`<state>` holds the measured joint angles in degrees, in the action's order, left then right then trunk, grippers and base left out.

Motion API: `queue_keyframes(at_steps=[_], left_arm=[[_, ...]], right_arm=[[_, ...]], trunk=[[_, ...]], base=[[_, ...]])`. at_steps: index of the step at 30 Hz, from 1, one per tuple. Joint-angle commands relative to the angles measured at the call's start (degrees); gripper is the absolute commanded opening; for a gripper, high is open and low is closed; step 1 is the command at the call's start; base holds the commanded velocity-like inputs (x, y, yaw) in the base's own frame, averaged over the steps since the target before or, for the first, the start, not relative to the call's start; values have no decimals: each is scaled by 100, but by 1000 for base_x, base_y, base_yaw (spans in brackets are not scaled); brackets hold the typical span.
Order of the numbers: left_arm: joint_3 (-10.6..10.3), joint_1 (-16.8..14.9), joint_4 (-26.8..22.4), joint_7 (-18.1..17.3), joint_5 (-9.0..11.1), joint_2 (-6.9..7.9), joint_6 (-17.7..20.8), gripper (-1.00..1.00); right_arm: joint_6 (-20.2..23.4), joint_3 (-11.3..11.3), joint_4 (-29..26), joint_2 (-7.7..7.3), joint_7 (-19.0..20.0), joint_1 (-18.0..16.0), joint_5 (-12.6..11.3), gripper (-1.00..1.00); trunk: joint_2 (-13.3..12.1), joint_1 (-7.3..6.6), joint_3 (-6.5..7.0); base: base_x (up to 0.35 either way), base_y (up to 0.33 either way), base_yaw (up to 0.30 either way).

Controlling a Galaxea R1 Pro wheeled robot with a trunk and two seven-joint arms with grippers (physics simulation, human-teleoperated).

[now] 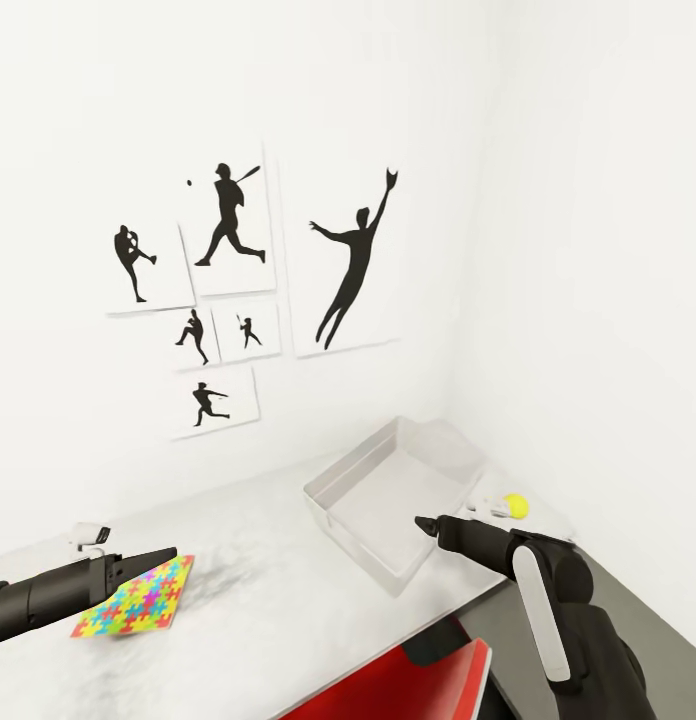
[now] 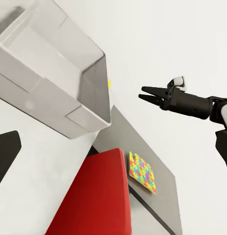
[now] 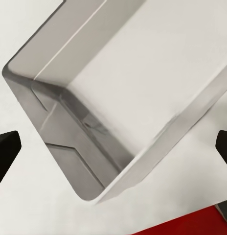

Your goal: Put all the toys in the child's room - the three board games (two on the bed and one on the table), the two jigsaw puzzles on the table, and the tennis ball on the table - inside the toy box on the table in the child's room.

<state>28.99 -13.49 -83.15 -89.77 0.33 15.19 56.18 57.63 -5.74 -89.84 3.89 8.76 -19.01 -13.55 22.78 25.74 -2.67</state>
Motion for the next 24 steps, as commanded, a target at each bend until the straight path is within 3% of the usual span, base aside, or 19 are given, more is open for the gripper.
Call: queue_keyframes(at_steps=[1, 24], left_arm=[[1, -5, 0, -23, -5, 1, 61, 100], [0, -5, 1, -23, 2, -6, 60, 100]], right_arm=[[29, -15, -3, 6, 38, -6, 19, 100], [28, -15, 1, 6, 38, -6, 20, 100]], trunk=[[13, 4, -14], [13, 4, -14]], base=[[13, 17, 1], [69, 3, 0]])
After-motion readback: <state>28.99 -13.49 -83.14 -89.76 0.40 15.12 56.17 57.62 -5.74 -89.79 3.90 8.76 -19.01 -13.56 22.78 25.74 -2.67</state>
